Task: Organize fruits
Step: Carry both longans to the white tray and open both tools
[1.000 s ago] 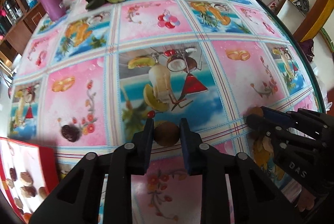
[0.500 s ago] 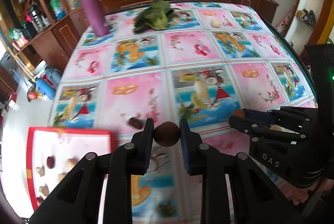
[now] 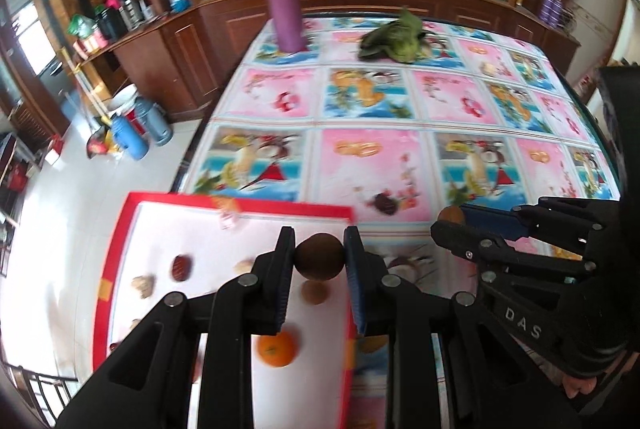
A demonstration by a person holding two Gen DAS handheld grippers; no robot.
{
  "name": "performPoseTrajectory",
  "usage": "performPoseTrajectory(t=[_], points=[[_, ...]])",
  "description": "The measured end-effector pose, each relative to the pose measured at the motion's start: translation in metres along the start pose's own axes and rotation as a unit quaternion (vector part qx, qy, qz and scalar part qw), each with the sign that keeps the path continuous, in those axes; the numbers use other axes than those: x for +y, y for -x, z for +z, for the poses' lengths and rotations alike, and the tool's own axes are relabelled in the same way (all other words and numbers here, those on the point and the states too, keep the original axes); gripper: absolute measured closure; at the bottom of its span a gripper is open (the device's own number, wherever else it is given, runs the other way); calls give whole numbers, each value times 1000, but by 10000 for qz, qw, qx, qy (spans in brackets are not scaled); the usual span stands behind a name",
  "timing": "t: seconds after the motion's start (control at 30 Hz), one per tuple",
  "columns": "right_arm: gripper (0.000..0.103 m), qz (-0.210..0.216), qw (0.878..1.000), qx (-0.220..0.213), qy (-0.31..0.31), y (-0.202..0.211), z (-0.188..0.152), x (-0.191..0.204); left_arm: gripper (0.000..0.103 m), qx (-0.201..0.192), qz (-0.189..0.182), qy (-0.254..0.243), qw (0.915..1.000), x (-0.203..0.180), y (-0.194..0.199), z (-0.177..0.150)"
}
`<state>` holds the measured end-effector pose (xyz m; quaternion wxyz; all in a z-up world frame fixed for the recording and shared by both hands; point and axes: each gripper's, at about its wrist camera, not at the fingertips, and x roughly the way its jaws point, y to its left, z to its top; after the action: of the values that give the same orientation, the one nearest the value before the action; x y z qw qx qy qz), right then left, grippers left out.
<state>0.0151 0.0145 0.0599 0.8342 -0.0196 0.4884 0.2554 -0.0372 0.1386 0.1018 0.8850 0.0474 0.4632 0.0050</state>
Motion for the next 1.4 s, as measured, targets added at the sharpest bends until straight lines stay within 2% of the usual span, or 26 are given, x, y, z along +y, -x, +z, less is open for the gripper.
performPoseTrajectory(t=[0.2,0.7,1.07,1.27,1.4], points=[[83,221,9992,123,311,-16,4,35,76,150,210,286,9993,35,-3,-15],[83,648,9942,358,782,-41,4,92,76,389,601,897,9934,97,0,-48],[83,802,9899,492,1057,-44,-4,118,76,560,1094,1607,9793,160,17,-96],[83,964,9830,651,1420,-48,-16,144,76,725,1159,1743,9752,172,19,-120],[83,1060,9799,742,1515,-53,-18,157,76,787,1053,1644,9776,169,16,-128]])
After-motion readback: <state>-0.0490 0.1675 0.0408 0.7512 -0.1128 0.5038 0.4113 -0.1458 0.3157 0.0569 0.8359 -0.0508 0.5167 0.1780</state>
